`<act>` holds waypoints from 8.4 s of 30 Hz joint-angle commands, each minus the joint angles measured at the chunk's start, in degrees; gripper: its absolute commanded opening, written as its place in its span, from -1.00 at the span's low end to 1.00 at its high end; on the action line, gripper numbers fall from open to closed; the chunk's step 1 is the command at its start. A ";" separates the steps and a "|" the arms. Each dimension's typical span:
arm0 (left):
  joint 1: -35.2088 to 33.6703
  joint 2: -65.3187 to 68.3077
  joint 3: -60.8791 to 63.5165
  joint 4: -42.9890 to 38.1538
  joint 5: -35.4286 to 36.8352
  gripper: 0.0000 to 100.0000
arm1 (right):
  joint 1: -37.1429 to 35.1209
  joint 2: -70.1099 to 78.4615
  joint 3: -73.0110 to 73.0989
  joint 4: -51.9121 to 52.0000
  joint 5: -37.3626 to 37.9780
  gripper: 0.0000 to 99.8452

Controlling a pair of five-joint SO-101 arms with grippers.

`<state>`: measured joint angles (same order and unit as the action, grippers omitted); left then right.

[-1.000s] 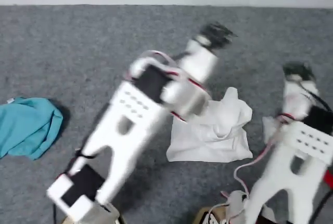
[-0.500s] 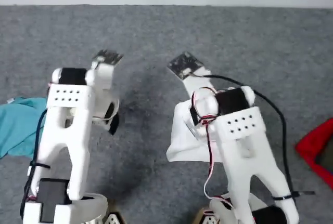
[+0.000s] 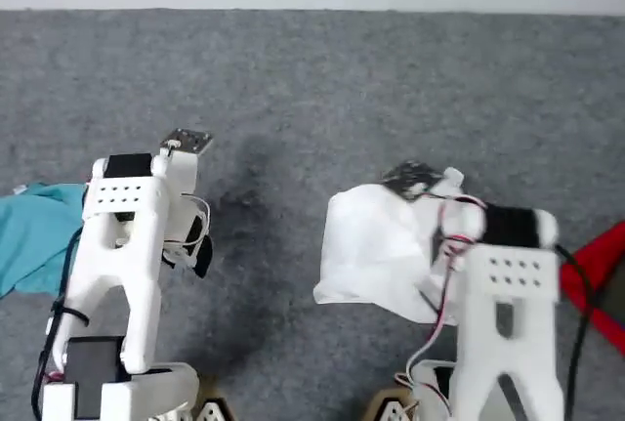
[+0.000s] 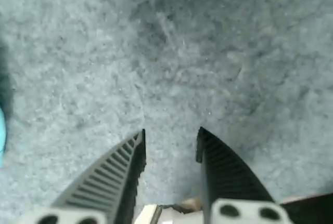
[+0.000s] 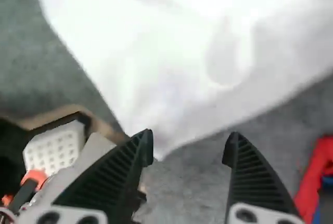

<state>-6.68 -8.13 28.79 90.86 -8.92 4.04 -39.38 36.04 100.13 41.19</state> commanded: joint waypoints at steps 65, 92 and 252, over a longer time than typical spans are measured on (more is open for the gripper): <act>-0.53 -2.29 12.79 -8.53 -0.53 -0.70 | 27.56 41.45 -57.23 2.77 -22.15 -0.98; -0.44 -2.29 15.16 -11.78 -0.62 -0.70 | 64.75 53.85 -68.40 -19.65 -5.01 -0.34; 51.16 27.87 -66.42 9.67 15.03 -0.43 | 44.26 32.31 -31.03 2.95 7.12 -0.34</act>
<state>46.77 18.86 -27.74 97.36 1.54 49.32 -4.40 5.19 100.66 47.78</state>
